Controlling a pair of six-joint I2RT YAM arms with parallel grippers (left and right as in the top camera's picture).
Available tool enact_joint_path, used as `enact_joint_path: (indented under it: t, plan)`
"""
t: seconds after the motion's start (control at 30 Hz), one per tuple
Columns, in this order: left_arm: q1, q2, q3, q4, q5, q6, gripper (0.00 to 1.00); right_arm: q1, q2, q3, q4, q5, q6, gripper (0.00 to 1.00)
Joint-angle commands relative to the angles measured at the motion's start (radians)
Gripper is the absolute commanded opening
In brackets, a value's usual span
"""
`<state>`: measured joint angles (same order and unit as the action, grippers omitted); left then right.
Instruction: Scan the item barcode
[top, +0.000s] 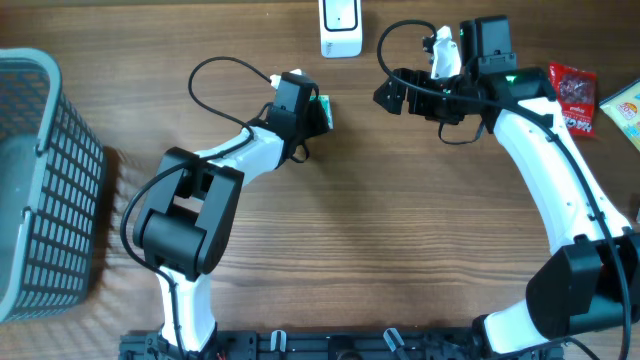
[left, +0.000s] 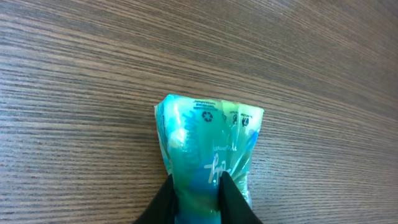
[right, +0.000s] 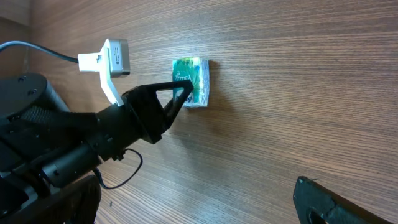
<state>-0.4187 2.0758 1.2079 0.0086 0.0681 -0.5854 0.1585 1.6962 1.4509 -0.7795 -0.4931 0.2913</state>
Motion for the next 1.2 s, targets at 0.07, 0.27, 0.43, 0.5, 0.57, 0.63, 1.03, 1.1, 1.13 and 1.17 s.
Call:
enact_joint_path:
  t: [0.07, 0.27, 0.43, 0.5, 0.57, 0.63, 1.03, 1.1, 1.13, 1.17]
  plan:
    - [-0.003, 0.035, -0.019, -0.041, 0.446, 0.0, 0.04, 0.001, 0.01, -0.002, 0.003, 0.007, 0.007, 1.0]
    - [-0.004, 0.011, -0.019, -0.362, 0.683, -0.037, 0.04, 0.001, 0.01, -0.002, 0.003, 0.007, 0.007, 1.0]
    - [-0.005, 0.01, -0.019, -0.561, 0.68, -0.036, 0.81, 0.001, 0.01, -0.002, 0.003, 0.007, 0.007, 1.0]
    - [-0.005, 0.009, -0.019, -0.566, 0.684, -0.031, 1.0, 0.001, 0.01, -0.002, 0.003, 0.007, 0.007, 1.0]
    - [0.007, -0.01, -0.019, -0.566, 0.687, -0.029, 1.0, 0.001, 0.01, -0.002, 0.003, 0.007, 0.007, 1.0]
    - [0.024, -0.044, -0.018, -0.566, 0.687, -0.029, 1.0, 0.001, 0.01, -0.002, 0.003, 0.007, 0.007, 1.0]
    - [0.212, -0.462, -0.017, -0.796, 0.133, -0.025, 1.0, 0.014, 0.01, -0.009, -0.064, 0.051, 0.206, 1.0]
    - [0.212, -0.458, -0.018, -0.836, 0.039, -0.025, 1.0, 0.036, 0.01, -0.042, -0.112, 0.142, 0.206, 1.0]
    - [0.212, -0.457, -0.019, -0.851, -0.004, -0.025, 1.0, 0.054, 0.01, -0.077, -0.119, 0.187, 0.209, 1.0]
    - [0.212, -0.456, -0.019, -0.864, -0.053, -0.026, 1.0, 0.079, 0.01, -0.137, -0.095, 0.208, 0.209, 1.0]
